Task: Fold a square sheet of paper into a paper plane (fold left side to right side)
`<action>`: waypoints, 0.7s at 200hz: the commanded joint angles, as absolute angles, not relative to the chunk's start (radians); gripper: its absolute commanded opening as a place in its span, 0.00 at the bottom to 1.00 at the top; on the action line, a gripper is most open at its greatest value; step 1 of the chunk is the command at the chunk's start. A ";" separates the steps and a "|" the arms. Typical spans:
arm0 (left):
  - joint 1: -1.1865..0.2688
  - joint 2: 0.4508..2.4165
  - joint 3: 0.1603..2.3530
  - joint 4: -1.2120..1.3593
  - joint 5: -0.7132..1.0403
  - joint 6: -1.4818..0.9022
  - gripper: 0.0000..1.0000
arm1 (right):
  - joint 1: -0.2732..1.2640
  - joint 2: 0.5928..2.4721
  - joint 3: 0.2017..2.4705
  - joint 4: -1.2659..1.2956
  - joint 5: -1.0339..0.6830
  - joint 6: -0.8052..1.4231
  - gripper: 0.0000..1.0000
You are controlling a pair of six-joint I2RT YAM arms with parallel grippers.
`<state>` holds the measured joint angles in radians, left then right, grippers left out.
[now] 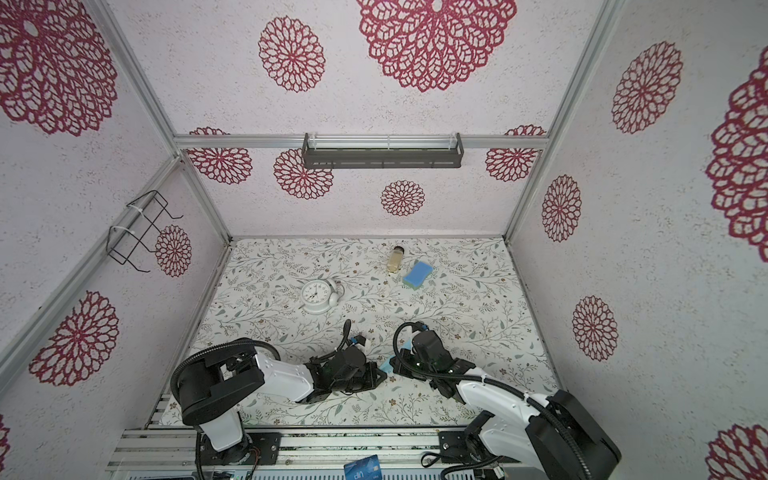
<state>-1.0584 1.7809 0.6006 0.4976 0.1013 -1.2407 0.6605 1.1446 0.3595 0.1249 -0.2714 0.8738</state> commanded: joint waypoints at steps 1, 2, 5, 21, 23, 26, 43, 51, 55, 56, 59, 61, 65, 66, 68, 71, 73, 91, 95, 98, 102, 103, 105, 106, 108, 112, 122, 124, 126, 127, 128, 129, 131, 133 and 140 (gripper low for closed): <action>-1.052 1.815 0.592 0.414 0.120 -1.232 0.00 | 0.658 1.170 0.395 0.127 -0.339 0.810 0.00; -1.052 1.815 0.592 0.414 0.121 -1.233 0.00 | 0.657 1.172 0.396 0.127 -0.340 0.810 0.00; -1.052 1.815 0.592 0.414 0.121 -1.232 0.00 | 0.657 1.177 0.396 0.130 -0.341 0.810 0.00; -1.052 1.814 0.589 0.413 0.120 -1.234 0.00 | 0.657 1.197 0.400 0.146 -0.351 0.813 0.00; -1.052 1.814 0.588 0.413 0.120 -1.234 0.00 | 0.658 1.198 0.400 0.148 -0.351 0.813 0.00; -1.052 1.813 0.588 0.413 0.119 -1.234 0.00 | 0.658 1.201 0.401 0.149 -0.351 0.813 0.00; -1.052 1.811 0.586 0.413 0.119 -1.234 0.00 | 0.658 1.206 0.404 0.150 -0.347 0.813 0.00; -1.052 1.810 0.587 0.413 0.119 -1.234 0.00 | 0.658 1.201 0.404 0.145 -0.345 0.811 0.00; -1.052 1.809 0.587 0.413 0.118 -1.234 0.00 | 0.658 1.196 0.404 0.141 -0.343 0.810 0.00; -1.052 1.809 0.588 0.414 0.118 -1.234 0.00 | 0.658 1.195 0.406 0.140 -0.342 0.809 0.00; -1.052 1.808 0.588 0.415 0.120 -1.232 0.00 | 0.658 1.192 0.407 0.134 -0.339 0.808 0.00; -1.052 1.807 0.588 0.418 0.121 -1.231 0.00 | 0.657 1.191 0.408 0.132 -0.338 0.806 0.00; -1.052 1.805 0.588 0.422 0.123 -1.229 0.00 | 0.657 1.187 0.411 0.126 -0.335 0.802 0.00; -1.052 1.805 0.588 0.423 0.123 -1.229 0.00 | 0.657 1.186 0.411 0.123 -0.335 0.801 0.00; -1.052 1.804 0.588 0.426 0.125 -1.228 0.00 | 0.657 1.184 0.412 0.120 -0.334 0.799 0.00; -1.052 1.801 0.588 0.428 0.126 -1.228 0.00 | 0.657 1.182 0.416 0.114 -0.331 0.797 0.00; -1.051 1.800 0.589 0.430 0.128 -1.228 0.00 | 0.656 1.179 0.418 0.109 -0.329 0.794 0.00; -1.055 1.773 0.597 0.425 0.139 -1.218 0.00 | 0.641 1.145 0.438 0.071 -0.318 0.786 0.00; -1.055 1.763 0.600 0.418 0.140 -1.214 0.00 | 0.635 1.131 0.441 0.062 -0.318 0.788 0.00; -1.055 1.757 0.602 0.412 0.139 -1.212 0.00 | 0.629 1.120 0.444 0.057 -0.319 0.789 0.00; -1.055 1.745 0.604 0.406 0.140 -1.212 0.00 | 0.624 1.104 0.449 0.048 -0.318 0.790 0.00; -1.055 1.742 0.604 0.405 0.140 -1.211 0.00 | 0.623 1.100 0.450 0.045 -0.318 0.790 0.00; -1.055 1.735 0.604 0.403 0.140 -1.210 0.00 | 0.621 1.092 0.452 0.040 -0.318 0.791 0.00; -1.055 1.733 0.605 0.402 0.141 -1.210 0.00 | 0.620 1.087 0.453 0.036 -0.318 0.791 0.00; -1.055 1.726 0.606 0.399 0.141 -1.209 0.00 | 0.617 1.078 0.457 0.028 -0.316 0.792 0.00; -1.057 1.712 0.609 0.393 0.144 -1.207 0.00 | 0.614 1.059 0.463 0.011 -0.315 0.791 0.00; -1.057 1.674 0.618 0.368 0.149 -1.195 0.00 | 0.608 1.012 0.481 -0.036 -0.311 0.788 0.00; -1.057 1.666 0.621 0.360 0.150 -1.192 0.00 | 0.607 1.002 0.484 -0.047 -0.310 0.787 0.00; -1.057 1.659 0.623 0.352 0.150 -1.187 0.00 | 0.606 0.993 0.485 -0.058 -0.310 0.786 0.00; -1.057 1.654 0.625 0.348 0.150 -1.184 0.00 | 0.606 0.987 0.487 -0.063 -0.310 0.786 0.00; -1.057 1.650 0.626 0.344 0.150 -1.182 0.00 | 0.606 0.983 0.488 -0.067 -0.309 0.786 0.00; -1.057 1.644 0.628 0.341 0.150 -1.179 0.00 | 0.606 0.979 0.489 -0.072 -0.309 0.785 0.00; -1.057 1.636 0.631 0.333 0.149 -1.174 0.00 | 0.605 0.968 0.489 -0.084 -0.308 0.784 0.00; -1.057 1.632 0.634 0.326 0.150 -1.168 0.00 | 0.604 0.957 0.490 -0.096 -0.306 0.783 0.00; -1.055 1.600 0.641 0.295 0.147 -1.152 0.00 | 0.603 0.919 0.491 -0.140 -0.298 0.781 0.00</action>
<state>-1.0569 1.7073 0.6022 0.3954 0.1375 -1.2037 0.6128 1.0325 0.4496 -0.0010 -0.3183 0.8116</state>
